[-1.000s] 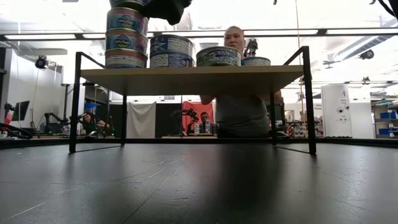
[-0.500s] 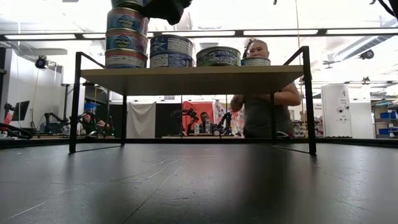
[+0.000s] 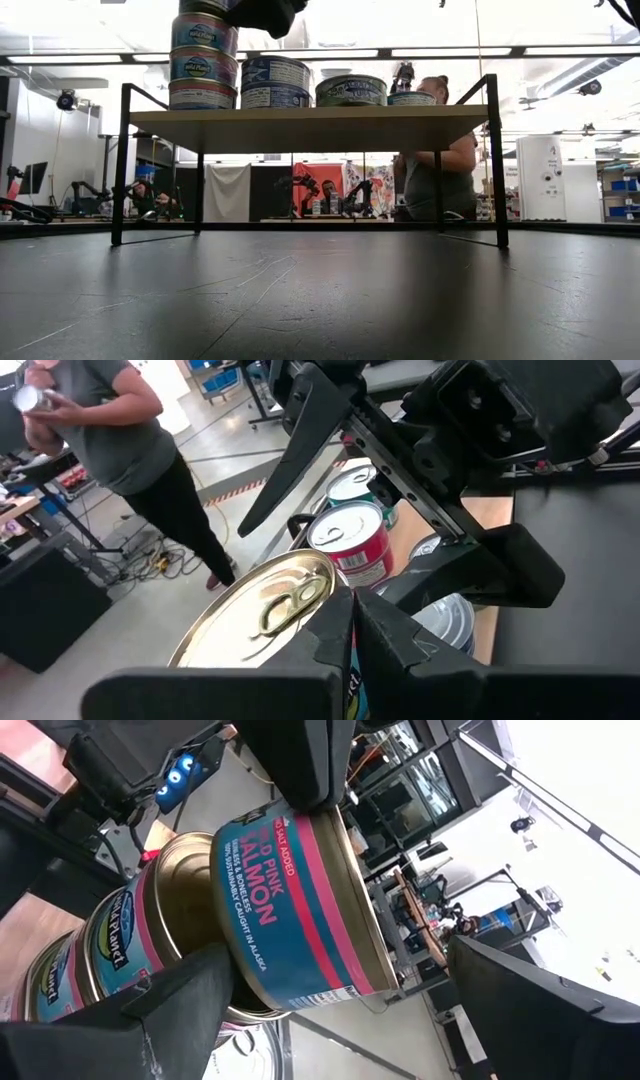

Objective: Stack canned seafood by type on shelf
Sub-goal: Stack the blue tuna can on the blue tuna can

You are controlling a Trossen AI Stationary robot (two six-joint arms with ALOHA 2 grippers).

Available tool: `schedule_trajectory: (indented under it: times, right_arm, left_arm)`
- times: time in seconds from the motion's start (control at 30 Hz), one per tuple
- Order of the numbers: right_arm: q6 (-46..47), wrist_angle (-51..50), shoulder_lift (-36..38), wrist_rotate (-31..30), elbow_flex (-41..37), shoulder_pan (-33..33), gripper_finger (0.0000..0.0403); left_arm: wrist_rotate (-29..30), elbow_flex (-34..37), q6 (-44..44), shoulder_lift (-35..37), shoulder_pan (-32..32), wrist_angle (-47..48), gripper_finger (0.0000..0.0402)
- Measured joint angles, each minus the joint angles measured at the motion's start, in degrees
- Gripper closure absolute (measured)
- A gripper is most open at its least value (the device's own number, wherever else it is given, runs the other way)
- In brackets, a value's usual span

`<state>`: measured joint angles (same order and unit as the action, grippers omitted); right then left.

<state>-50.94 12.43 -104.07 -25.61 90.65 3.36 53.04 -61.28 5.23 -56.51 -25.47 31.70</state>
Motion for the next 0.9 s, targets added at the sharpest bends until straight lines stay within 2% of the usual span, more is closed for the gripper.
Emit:
schedule_trajectory:
  times: [0.9]
  right_arm:
    - [0.0,-0.2,0.0,-1.5,0.0,2.2,0.0048]
  left_arm:
    - [0.0,0.0,1.3,0.0,0.0,0.2,0.0401]
